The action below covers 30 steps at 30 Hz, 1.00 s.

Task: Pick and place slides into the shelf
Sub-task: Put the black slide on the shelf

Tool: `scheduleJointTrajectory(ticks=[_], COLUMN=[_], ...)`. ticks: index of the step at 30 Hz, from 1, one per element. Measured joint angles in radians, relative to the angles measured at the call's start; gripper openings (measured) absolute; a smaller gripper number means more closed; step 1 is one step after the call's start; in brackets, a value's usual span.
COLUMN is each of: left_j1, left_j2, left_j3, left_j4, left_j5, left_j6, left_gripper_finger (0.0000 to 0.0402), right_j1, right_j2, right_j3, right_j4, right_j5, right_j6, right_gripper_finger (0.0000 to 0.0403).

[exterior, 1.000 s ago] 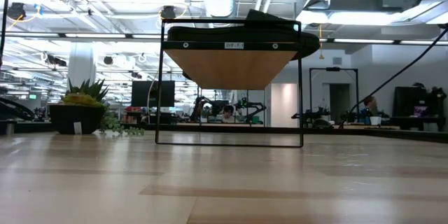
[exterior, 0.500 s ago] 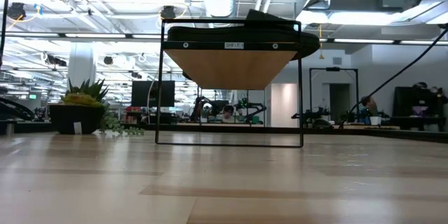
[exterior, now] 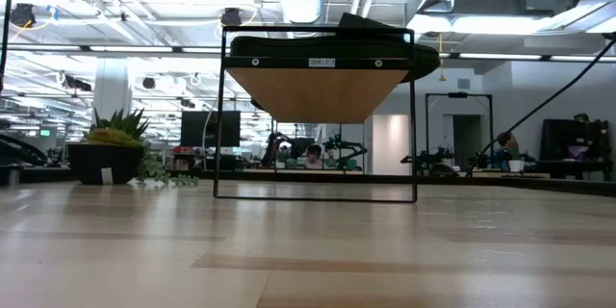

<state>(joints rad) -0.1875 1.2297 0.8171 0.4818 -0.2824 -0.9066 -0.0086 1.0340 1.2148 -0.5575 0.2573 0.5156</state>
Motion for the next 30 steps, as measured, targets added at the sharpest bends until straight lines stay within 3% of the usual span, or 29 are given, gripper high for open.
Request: scheduleJointTrajectory(ticks=[5,10,14,19,30], left_j1=[0.000,0.014,0.038,0.080,0.278], left_j2=[0.000,-0.038,-0.113,-0.197,-0.289], left_j3=[0.000,0.000,0.007,0.004,0.055], left_j4=[-0.006,-0.066,-0.091,-0.225,-0.634], left_j5=[0.014,0.025,0.022,0.107,0.417], left_j6=[0.000,0.014,0.046,0.062,0.027], left_gripper_finger=[0.0042,0.0042,0.0042,0.0042,0.0041], right_j1=[0.000,-0.003,-0.029,-0.068,-0.087], right_j2=[-0.002,-0.045,-0.096,-0.166,-0.233], right_j3=[0.000,0.000,-0.004,-0.002,-0.002], right_j4=[-0.057,-0.154,-0.185,-0.204,-0.469], right_j5=[0.001,0.002,0.013,0.040,0.038], right_j6=[-0.038,-0.062,-0.098,-0.098,-0.098], right_gripper_finger=[0.0285,0.0320,0.0330,0.0331,0.0329])
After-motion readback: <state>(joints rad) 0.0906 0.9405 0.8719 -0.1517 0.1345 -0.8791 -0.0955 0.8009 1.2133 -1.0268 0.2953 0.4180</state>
